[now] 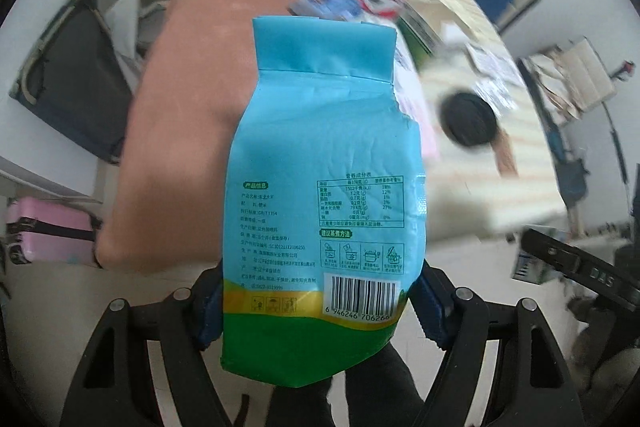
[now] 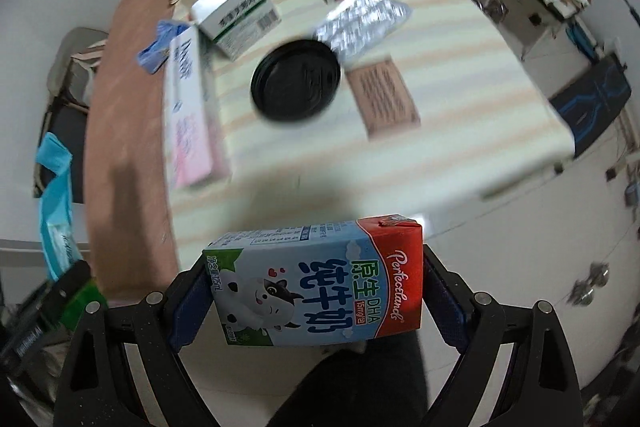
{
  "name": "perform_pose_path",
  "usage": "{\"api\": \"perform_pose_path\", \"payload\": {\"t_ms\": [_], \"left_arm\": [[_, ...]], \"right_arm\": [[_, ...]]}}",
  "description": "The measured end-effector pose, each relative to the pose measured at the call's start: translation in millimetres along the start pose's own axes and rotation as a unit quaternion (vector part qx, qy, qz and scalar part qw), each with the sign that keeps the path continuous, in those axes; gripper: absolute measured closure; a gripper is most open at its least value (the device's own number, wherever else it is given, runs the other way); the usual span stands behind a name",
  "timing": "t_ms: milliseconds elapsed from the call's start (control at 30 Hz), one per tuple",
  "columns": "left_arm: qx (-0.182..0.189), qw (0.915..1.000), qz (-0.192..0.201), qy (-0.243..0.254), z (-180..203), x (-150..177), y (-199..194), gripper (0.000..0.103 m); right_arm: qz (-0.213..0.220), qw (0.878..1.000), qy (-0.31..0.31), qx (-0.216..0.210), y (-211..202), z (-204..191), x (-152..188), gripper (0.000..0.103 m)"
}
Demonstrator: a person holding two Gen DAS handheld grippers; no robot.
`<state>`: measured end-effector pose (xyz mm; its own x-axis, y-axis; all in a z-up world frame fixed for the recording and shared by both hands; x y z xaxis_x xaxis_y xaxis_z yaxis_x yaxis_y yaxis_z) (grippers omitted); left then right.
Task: Collect trash
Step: 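Carry the bag and carton to the bin and release both grippers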
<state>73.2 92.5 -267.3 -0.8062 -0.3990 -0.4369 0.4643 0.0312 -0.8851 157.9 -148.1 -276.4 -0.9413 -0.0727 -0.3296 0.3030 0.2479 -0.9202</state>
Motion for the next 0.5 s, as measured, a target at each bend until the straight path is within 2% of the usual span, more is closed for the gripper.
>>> {"api": "perform_pose_path", "payload": {"t_ms": [67, 133, 233, 333, 500], "left_arm": [[0.022, 0.9996, -0.020, 0.003, 7.2, 28.0, 1.7, 0.029], [0.037, 0.9984, -0.043, 0.001, 11.4, 53.8, 5.2, 0.029], [0.049, 0.9952, -0.084, -0.006, 14.2, 89.1, 30.6, 0.029], [0.050, 0.9914, -0.120, -0.020, 10.0, 120.2, 76.8, 0.029], [0.055, 0.9827, -0.173, -0.035, -2.9, 182.0, 175.9, 0.029]], "right_arm": [[-0.011, 1.000, 0.007, -0.005, -1.4, 2.0, 21.9, 0.009], [-0.033, 0.999, 0.015, -0.008, 1.6, 15.9, 58.6, 0.009], [-0.068, 0.997, 0.028, -0.009, 20.5, 36.1, 99.4, 0.009], [-0.106, 0.993, 0.042, -0.002, 59.3, 61.1, 140.3, 0.009], [-0.155, 0.986, 0.061, -0.008, 160.0, 96.4, 194.7, 0.009]]}}
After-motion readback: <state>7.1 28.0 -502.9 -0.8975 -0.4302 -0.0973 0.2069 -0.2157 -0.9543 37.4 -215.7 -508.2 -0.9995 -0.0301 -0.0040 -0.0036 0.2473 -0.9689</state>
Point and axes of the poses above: each gripper's, at about its wrist camera, not at the fingertips, and y roughly the way its jaws point, z to its right, x to its underside, the point moved 1 cm from there along y, roughly the way its jaws point, and after that the axes turned 12 degrees about z, right-handed, at the moved point
